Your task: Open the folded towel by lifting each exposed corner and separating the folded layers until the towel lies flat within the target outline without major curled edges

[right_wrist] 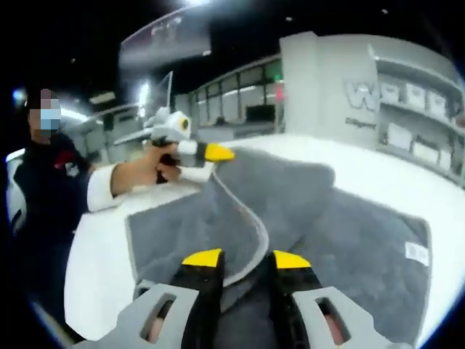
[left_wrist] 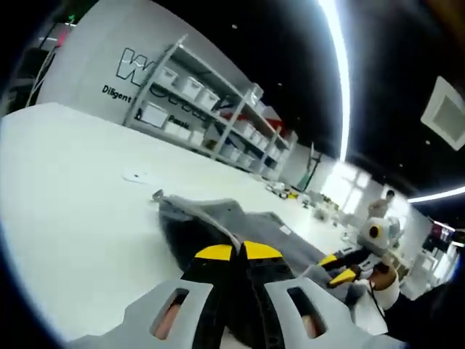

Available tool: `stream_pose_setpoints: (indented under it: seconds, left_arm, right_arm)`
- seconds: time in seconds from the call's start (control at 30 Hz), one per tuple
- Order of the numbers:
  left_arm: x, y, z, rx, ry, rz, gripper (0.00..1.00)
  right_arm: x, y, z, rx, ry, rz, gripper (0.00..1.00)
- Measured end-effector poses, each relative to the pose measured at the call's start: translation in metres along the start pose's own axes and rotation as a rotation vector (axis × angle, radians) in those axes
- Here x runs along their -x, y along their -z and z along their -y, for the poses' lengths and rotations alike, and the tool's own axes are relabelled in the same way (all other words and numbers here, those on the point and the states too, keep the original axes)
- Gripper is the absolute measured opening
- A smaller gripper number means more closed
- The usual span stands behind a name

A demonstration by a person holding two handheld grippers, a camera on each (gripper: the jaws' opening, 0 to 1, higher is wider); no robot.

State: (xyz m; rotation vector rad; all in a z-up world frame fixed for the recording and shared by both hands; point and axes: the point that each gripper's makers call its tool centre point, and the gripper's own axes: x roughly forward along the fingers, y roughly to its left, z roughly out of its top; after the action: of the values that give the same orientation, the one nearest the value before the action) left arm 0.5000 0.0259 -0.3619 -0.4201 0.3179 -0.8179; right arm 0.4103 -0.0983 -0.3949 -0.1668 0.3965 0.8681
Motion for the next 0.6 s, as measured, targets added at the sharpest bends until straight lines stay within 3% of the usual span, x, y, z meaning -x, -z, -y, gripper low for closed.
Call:
stream_pose_setpoints:
  seconds: [0.1,0.23,0.27,0.33,0.5,0.6]
  left_arm:
    - [-0.001,0.002,0.003,-0.003,-0.001,0.001,0.03]
    - [-0.002,0.003,0.002,-0.003,-0.008,0.001,0.03]
    - [-0.003,-0.006,-0.011,0.001,-0.011,-0.001,0.03]
    - [0.000,-0.006,-0.013,0.001,-0.016,0.002,0.03]
    - [-0.002,-0.018,-0.036,-0.022,-0.054,0.007,0.03]
    - [-0.002,-0.024,-0.046,0.000,-0.057,0.019,0.03]
  right_arm:
    - [-0.001,-0.001,-0.003,0.074,0.027,-0.004,0.14]
    - [-0.005,0.000,-0.010,0.110,0.036,-0.012,0.05]
    - [-0.006,-0.001,-0.010,0.127,0.048,-0.012,0.04]
    - [-0.006,-0.005,-0.011,0.184,0.078,-0.018,0.00]
    - [-0.003,-0.034,-0.039,0.343,0.105,0.105,0.00]
    - [-0.006,-0.038,-0.029,0.392,0.130,0.093,0.00]
